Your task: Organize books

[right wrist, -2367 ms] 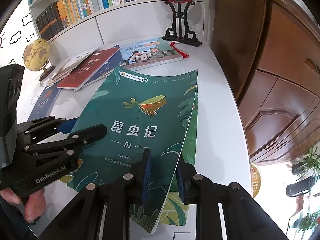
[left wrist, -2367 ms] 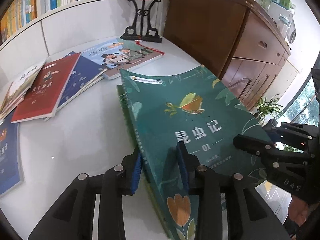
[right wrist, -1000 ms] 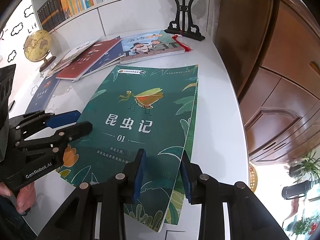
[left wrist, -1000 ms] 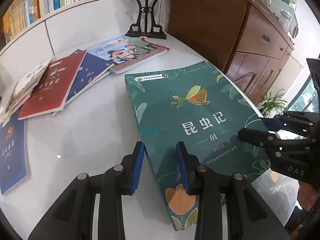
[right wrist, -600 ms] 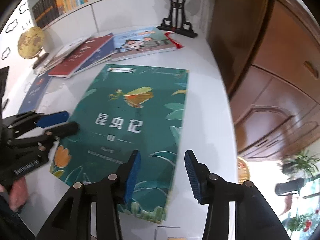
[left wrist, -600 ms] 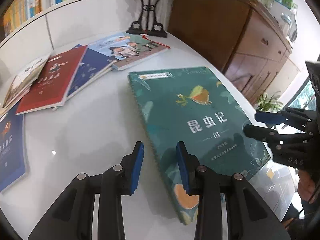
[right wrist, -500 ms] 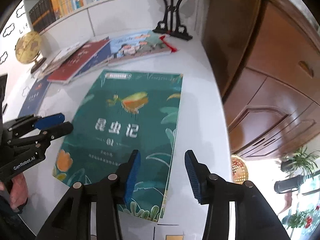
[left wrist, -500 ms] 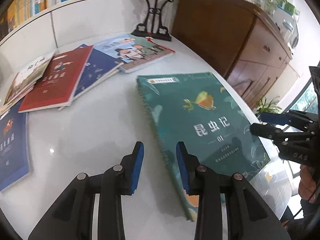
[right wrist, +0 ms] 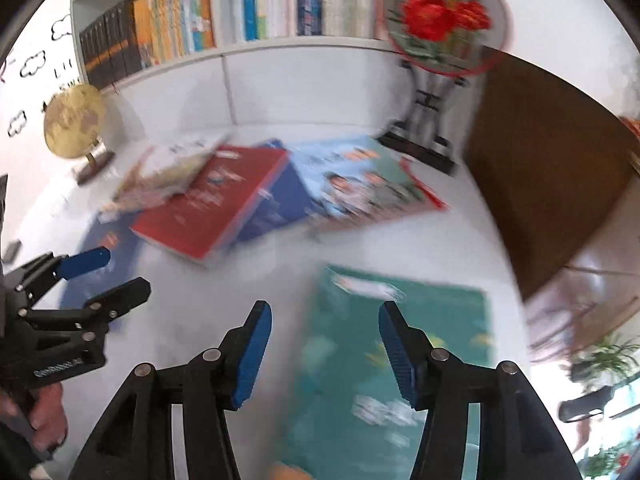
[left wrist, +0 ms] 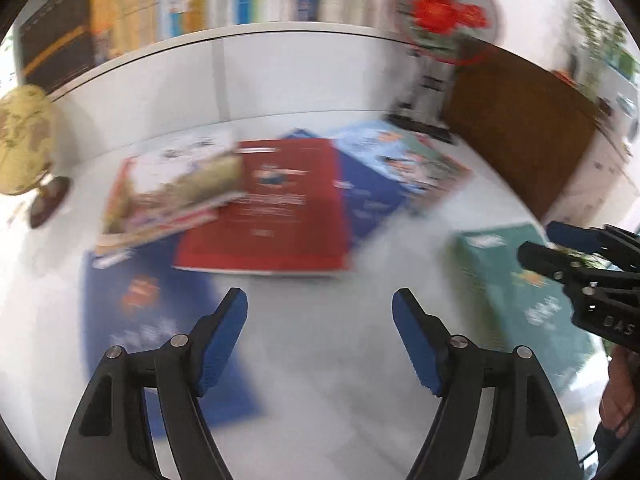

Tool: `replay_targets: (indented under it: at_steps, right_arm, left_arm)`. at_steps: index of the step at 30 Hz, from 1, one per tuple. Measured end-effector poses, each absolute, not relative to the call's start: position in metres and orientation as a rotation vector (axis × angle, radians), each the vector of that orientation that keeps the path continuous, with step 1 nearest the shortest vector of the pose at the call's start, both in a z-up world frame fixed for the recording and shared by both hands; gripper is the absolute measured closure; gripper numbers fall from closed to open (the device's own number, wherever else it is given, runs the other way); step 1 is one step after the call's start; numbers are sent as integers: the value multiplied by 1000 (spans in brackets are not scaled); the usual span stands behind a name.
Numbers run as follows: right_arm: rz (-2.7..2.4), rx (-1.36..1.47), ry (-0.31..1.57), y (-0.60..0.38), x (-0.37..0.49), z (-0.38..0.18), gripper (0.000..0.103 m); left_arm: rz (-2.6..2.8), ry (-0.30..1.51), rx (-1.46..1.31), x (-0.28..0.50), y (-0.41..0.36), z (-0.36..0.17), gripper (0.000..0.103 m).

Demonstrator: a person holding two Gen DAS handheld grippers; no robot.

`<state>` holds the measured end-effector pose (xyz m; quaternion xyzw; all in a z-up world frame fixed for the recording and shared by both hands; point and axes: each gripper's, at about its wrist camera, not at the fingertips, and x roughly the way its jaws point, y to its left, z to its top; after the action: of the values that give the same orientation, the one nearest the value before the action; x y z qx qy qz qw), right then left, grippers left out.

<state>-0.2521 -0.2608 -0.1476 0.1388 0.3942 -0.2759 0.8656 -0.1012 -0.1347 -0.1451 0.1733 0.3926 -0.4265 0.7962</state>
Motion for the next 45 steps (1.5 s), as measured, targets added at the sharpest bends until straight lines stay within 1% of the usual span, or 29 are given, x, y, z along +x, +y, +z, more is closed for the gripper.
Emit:
replay_targets:
  at_steps: [1,2,3,6,9,12,16,18,21,22,24,27,33,35,37,38,45]
  right_arm:
    - [-583,307,813,-257,-238,-147,37]
    - [-586,332,798,-254,-225,-146,21]
    - [-590,364,776,-250,-209,-147,11]
    - [-559,368,752,-231,-155,-151,11]
    - [-594,292,828,-216,-97,-163,11]
    - [-611,254,874,-211,-63,-174,11]
    - [-638,278,924,-215,-42,-186,11]
    - [-647,291,950,-217,-37,-194,11]
    - [-653,293,981,-219,-33,-205,11]
    - [-647,294,996,-219,-31,-208,11]
    - [-627,318,1043,-221,-27,-218,11]
    - [-602,407,1069,-227,-31,-228,11]
    - [-610,418,1077,-229,-35,-234,11]
    - [-611,415,1076,-229,-36,-235,10]
    - [-616,436,1091,-232,-35,-238,2]
    - [-619,445,1095,-233,-36,-239,0]
    - [-621,437,1099,-232,-36,-240,0]
  left_arm:
    - [-885,867,390,-80,-131,-149,24]
    - [-852,881,395,-65,-127,-153,24]
    - [-819,890,389,-49,-122,-157,24]
    - [-762,942,371,-9,-111,-173,25]
    - [-730,1001,363,16,-105,-187,25]
    - [-714,1030,342,29,-95,-195,25]
    - [-700,1066,334,40,-87,-202,25]
    - [-693,1111,317,45,-86,-208,25]
    - [-684,1101,333,42,-84,-210,21]
    - [-681,1099,336,40,-85,-211,19]
    - [-691,1106,349,37,-88,-213,6]
    - [-691,1113,339,34,-86,-215,1]
    - [-687,1105,349,33,-87,-216,1]
    - [-678,1101,400,30,-91,-218,1]
    - [-668,1105,422,29,-92,-219,1]
    - [-670,1110,421,30,-92,-218,1]
    - [-677,1118,437,30,-93,-218,1]
